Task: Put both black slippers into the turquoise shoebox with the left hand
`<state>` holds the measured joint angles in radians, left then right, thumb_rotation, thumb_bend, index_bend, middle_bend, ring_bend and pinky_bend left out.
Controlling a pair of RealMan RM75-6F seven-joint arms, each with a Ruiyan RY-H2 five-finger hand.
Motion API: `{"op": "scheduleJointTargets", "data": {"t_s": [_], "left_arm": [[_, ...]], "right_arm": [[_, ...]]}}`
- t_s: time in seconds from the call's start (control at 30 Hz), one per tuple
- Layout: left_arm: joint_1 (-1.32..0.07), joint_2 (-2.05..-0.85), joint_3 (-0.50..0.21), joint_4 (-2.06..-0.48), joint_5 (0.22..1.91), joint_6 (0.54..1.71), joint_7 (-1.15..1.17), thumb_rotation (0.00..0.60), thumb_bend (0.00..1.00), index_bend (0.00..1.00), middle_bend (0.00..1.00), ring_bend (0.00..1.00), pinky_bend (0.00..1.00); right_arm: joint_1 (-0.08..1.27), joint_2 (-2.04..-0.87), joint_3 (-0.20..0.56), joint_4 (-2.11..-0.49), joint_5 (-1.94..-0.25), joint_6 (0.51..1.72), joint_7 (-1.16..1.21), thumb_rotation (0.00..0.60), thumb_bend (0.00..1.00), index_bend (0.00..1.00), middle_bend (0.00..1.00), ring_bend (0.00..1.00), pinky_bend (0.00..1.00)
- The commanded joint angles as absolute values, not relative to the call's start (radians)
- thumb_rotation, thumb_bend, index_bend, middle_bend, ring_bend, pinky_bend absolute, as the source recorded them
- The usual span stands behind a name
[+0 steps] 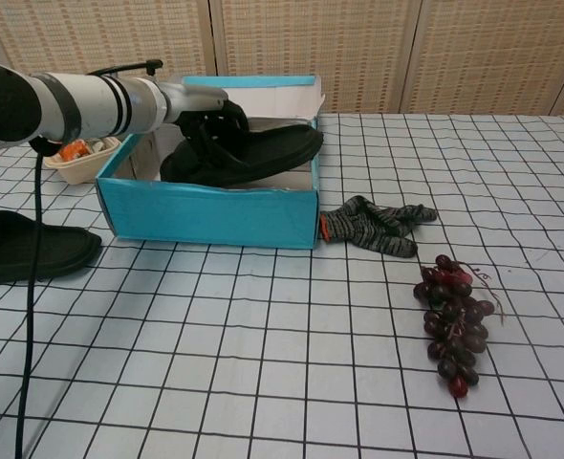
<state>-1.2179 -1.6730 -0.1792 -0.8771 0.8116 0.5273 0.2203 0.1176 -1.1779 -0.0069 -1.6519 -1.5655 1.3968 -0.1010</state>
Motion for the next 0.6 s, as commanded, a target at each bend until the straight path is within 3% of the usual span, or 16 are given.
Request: {"op": "scheduleJointTargets", "data": {"t_s": [0.03, 0.6], "left_arm": [[-1.215, -1.690, -0.174, -0.849, 0.825, 0.533, 0.232, 0.600, 0.56, 0.70, 0.80, 0.64, 0.62], [-1.199, -1.796, -0.152, -0.716, 0.736, 0.528, 0.415, 0.600, 0.56, 0.73, 0.85, 0.68, 0.67]], "right_arm": [[0.119, -1.177, -0.008, -1.653, -1.564, 1.392, -0.102, 0.600, 0.16, 0.00, 0.00, 0.00, 0.00], [0.120, -1.172, -0.016, -1.661, -1.571, 1.388, -0.100, 0.600, 0.16, 0.00, 0.00, 0.00, 0.00]]}}
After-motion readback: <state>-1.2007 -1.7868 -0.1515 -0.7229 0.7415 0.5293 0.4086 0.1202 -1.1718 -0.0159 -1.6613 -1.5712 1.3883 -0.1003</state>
